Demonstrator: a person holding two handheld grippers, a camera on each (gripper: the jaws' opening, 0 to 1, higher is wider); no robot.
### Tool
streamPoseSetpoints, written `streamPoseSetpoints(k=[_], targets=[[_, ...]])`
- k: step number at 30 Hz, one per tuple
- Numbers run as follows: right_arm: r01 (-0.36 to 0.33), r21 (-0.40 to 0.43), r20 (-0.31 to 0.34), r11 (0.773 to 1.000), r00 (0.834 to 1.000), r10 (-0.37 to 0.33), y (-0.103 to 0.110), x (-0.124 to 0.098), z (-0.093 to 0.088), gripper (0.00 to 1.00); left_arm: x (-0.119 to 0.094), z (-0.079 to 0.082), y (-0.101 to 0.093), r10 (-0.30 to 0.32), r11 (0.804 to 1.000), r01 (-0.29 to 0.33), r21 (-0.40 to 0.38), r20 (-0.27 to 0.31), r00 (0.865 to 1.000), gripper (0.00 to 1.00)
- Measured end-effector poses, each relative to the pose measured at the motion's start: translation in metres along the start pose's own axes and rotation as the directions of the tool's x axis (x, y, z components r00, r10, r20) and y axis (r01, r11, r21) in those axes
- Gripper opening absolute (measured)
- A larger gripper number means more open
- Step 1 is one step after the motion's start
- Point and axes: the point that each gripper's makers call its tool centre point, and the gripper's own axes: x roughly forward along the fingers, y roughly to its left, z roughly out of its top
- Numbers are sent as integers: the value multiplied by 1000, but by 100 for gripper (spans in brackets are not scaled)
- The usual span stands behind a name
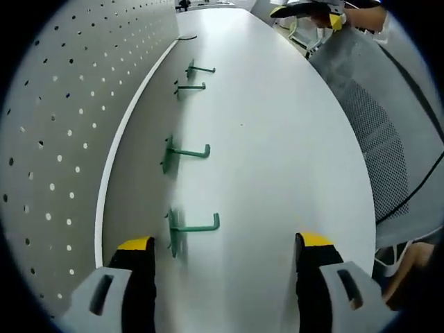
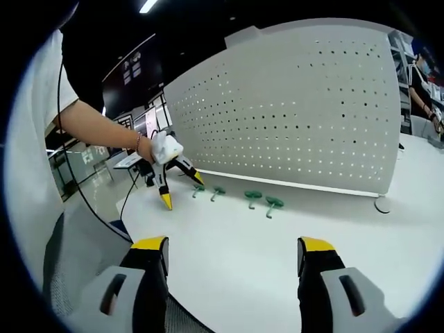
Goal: Insert the hook assembly into the mounting plate slot until the hook locks in place.
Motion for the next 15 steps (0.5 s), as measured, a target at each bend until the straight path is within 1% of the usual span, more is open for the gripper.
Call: streamPoseSetpoints(k=[2,6,10,15], targets=[[-1,0,1,1000,1000,1,0,0,0,73,0,0,0,-1,1000,1,5,-1,1000,85],[-1,0,2,1000,1000,1,1,0,0,73,-1,-1,3,-3,1000,3,13,-1,1000,81],[3,-3,-2,1000,1000,-3,0,0,0,72,-2,1,10,7,1000,-7,-12,7,1000,73],[8,-3,1,1000,1000,-8,-1,0,1,71,-2,1,13,14,1000,-13,-20,9,1000,69]])
